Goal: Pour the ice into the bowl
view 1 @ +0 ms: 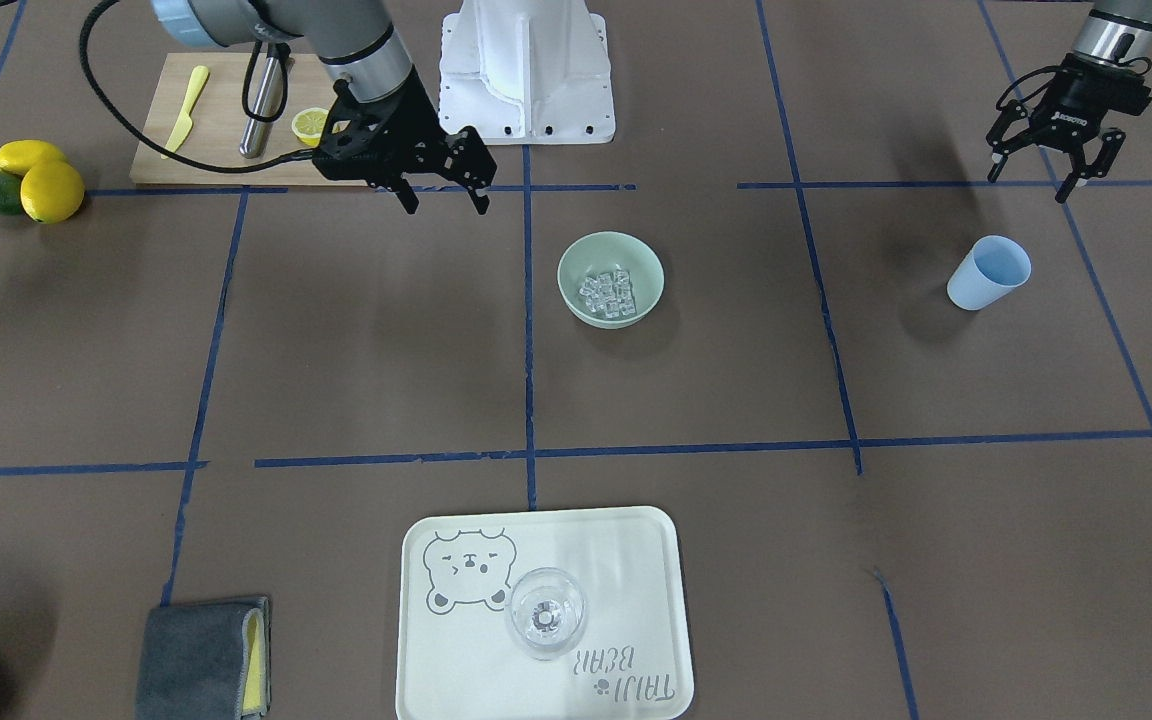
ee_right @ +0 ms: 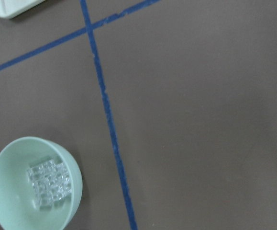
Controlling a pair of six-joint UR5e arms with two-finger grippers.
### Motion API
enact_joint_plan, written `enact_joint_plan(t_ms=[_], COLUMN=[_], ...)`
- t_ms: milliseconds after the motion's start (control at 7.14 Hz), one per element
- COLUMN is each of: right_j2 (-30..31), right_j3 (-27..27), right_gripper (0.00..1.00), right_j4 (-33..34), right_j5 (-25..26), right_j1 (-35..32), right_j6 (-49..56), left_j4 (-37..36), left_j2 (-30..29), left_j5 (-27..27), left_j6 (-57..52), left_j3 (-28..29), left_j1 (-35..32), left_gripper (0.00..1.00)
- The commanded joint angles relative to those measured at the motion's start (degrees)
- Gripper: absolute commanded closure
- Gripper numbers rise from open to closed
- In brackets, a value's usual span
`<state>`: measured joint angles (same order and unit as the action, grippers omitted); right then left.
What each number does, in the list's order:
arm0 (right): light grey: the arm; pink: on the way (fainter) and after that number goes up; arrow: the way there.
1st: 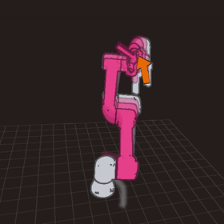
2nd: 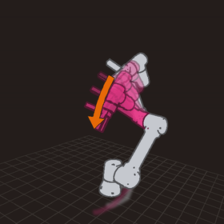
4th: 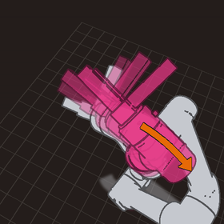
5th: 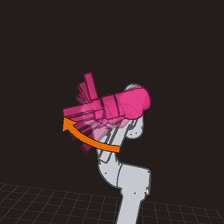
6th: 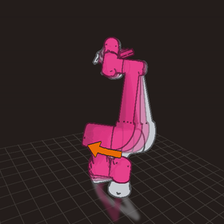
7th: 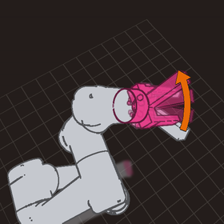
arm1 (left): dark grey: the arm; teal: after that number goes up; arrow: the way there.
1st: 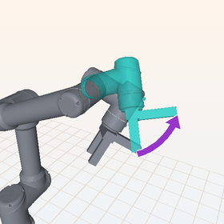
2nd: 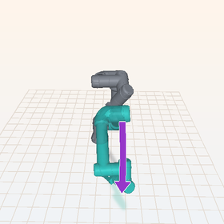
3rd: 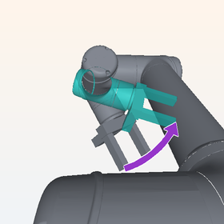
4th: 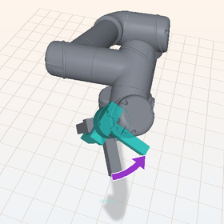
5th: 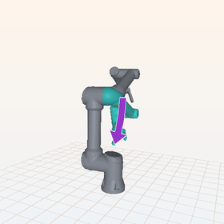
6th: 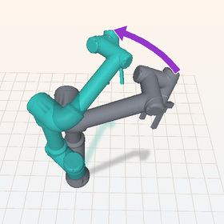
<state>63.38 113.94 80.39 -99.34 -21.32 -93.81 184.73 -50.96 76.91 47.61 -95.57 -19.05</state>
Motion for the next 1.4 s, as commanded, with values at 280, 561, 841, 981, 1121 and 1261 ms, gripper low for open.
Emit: enact_joint_plan(t_ms=[280, 561, 841, 981, 1121, 1261], right_j2=[-14.6, -17.8, -19.6, -19.7, -19.8, -19.9], right_j3=[-18.6, -23.0, -28.0, -28.3, -28.9, -28.8], right_gripper=[0.00, 0.01, 0.08, 0.12, 0.27, 0.69], right_j4=[-0.1, -0.6, -0.7, -0.6, -0.6, -0.7], right_j5=[2.4, 5.6, 6.3, 6.4, 6.3, 6.3], right_j1=[3.0, 2.4, 2.2, 2.3, 2.4, 2.4], right_j6=[-1.5, -1.5, -2.5, -2.5, -2.6, -2.9], left_j4=[-0.8, -9.5, -11.1, -11.4, -12.7, -17.5], left_j2=[-5.0, -9.4, -10.0, -10.0, -10.0, -11.1], left_j5=[33.9, 39.3, 39.5, 39.6, 39.8, 41.4], left_j6=[-17.4, -17.5, -17.6, -17.6, -17.6, -17.7], left_j3=[5.9, 5.6, 5.6, 5.5, 5.4, 4.7], left_j1=[-34.2, -43.9, -45.1, -46.2, -48.3, -51.0], left_gripper=[0.00, 0.00, 0.00, 0.00, 0.00, 0.00])
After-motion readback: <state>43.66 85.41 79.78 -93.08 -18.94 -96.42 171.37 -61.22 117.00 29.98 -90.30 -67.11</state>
